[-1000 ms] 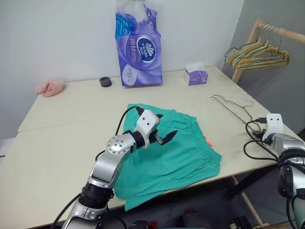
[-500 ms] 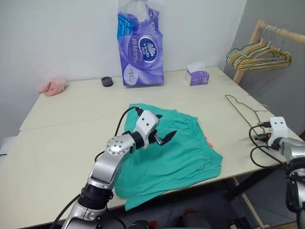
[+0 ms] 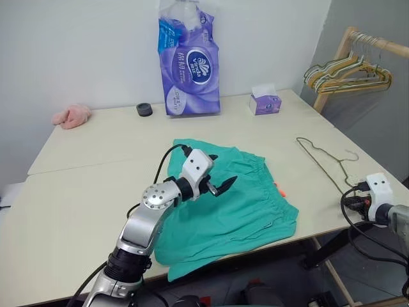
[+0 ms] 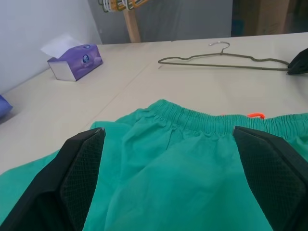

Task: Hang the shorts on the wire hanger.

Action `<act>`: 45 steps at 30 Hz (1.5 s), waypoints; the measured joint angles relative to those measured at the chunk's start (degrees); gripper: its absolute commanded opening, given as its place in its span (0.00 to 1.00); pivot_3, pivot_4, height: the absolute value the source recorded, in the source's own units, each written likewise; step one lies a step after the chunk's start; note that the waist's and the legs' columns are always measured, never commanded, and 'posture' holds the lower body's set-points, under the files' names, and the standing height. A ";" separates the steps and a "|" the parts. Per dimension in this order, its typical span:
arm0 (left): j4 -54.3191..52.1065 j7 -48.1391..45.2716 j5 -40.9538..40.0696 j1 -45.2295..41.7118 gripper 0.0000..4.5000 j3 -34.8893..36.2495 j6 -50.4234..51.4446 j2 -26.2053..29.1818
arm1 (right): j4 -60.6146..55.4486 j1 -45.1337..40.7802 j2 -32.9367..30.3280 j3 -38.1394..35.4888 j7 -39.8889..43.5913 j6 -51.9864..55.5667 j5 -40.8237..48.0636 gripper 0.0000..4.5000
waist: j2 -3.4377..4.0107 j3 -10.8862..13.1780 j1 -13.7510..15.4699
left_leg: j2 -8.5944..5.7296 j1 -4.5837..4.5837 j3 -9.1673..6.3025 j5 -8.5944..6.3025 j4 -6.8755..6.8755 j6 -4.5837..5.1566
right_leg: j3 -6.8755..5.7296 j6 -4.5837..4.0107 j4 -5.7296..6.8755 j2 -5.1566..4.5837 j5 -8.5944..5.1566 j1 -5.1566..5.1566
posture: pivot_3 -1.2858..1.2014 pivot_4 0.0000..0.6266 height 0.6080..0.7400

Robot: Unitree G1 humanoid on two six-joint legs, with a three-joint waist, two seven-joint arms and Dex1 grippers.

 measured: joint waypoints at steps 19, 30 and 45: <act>0.10 -0.74 -0.07 -0.91 1.00 -0.17 0.23 0.62 | 12.23 -12.96 1.26 7.66 1.14 -9.14 -4.10 0.98 | 0.35 0.27 0.14 | -0.09 -0.01 0.05 0.09 -0.02 -0.15 | 0.05 -0.05 0.00 -0.07 0.02 -0.02 | 0.44 0.03 1.00; 0.15 -1.47 -0.08 -1.05 1.00 -0.27 0.83 0.61 | 26.22 -20.39 1.56 9.21 6.83 -10.31 -4.95 0.70 | 0.31 0.28 -0.02 | -0.07 0.01 0.04 0.02 -0.01 -0.02 | 0.05 -0.06 0.00 -0.06 0.01 0.00 | 0.45 0.05 1.00; -0.06 -1.51 -0.06 -0.95 1.00 -0.59 1.02 0.23 | -0.92 -2.08 -6.11 12.07 20.92 -6.45 -2.06 0.00 | 0.11 0.36 0.39 | -0.06 0.01 -0.10 -0.04 -0.02 0.01 | -0.07 0.25 -0.01 -0.05 -0.18 0.03 | 0.44 0.06 1.00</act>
